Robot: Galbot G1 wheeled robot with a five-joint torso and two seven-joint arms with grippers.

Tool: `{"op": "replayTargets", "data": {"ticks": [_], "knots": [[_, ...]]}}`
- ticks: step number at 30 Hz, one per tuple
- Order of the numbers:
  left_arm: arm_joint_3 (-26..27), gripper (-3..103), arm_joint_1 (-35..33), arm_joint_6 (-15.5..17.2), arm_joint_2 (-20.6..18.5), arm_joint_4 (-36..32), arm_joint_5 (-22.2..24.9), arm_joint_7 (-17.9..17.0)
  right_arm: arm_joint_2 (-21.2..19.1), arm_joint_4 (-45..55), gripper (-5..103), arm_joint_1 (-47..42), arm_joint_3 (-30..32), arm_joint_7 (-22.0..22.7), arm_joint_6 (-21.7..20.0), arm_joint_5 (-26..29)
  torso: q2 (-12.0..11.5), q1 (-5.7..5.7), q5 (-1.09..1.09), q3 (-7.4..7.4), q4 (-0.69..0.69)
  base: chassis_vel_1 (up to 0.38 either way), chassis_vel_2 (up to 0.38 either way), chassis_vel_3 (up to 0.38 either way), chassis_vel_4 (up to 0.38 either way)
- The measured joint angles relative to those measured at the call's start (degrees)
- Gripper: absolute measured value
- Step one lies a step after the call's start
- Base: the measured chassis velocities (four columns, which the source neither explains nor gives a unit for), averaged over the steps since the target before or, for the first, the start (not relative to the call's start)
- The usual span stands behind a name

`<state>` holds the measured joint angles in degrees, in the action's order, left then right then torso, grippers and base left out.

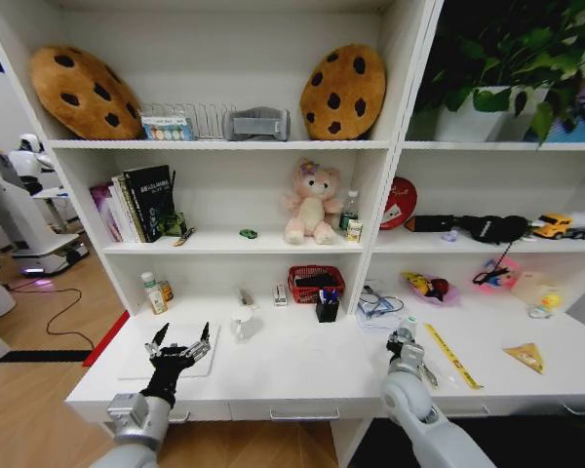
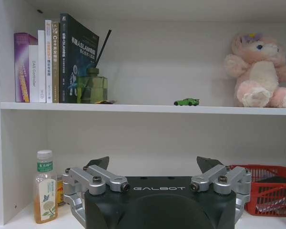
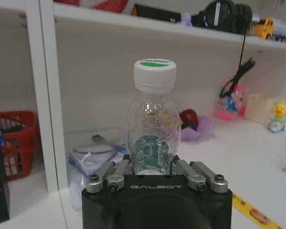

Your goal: Organize the objects on the table.

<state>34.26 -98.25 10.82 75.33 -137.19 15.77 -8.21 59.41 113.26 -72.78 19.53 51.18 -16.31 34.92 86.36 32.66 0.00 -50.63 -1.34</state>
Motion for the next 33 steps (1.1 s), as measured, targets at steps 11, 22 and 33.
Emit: {"op": "replayTargets", "data": {"ticks": [11, 22, 33], "knots": [[0.00, 100, 0.00, 0.00, 0.00, 0.00, 0.00, 0.00, -8.77, 15.56, 24, 0.52, 8.63, -24.73, -6.37, 2.91, 0.00, 0.00, -0.01, 0.00, 0.00, 0.000, 0.000, 0.000, 0.000], [0.00, 100, 0.00, 0.00, 0.00, 0.00, 0.00, 0.00, -13.43, 17.18, 24, 3.55, 20.36, -47.96, -22.86, 20.15, 0.00, 0.00, 0.00, 0.00, 0.02, 0.000, 0.000, 0.000, 0.000], [0.00, 100, 0.00, 0.00, 0.00, 0.00, 0.00, 0.00, -11.13, 21.29, 24, -3.43, 24.43, -42.94, -24.36, 19.15, 0.00, 0.00, 0.00, 0.00, 0.00, 0.000, 0.000, 0.000, 0.000]]}}
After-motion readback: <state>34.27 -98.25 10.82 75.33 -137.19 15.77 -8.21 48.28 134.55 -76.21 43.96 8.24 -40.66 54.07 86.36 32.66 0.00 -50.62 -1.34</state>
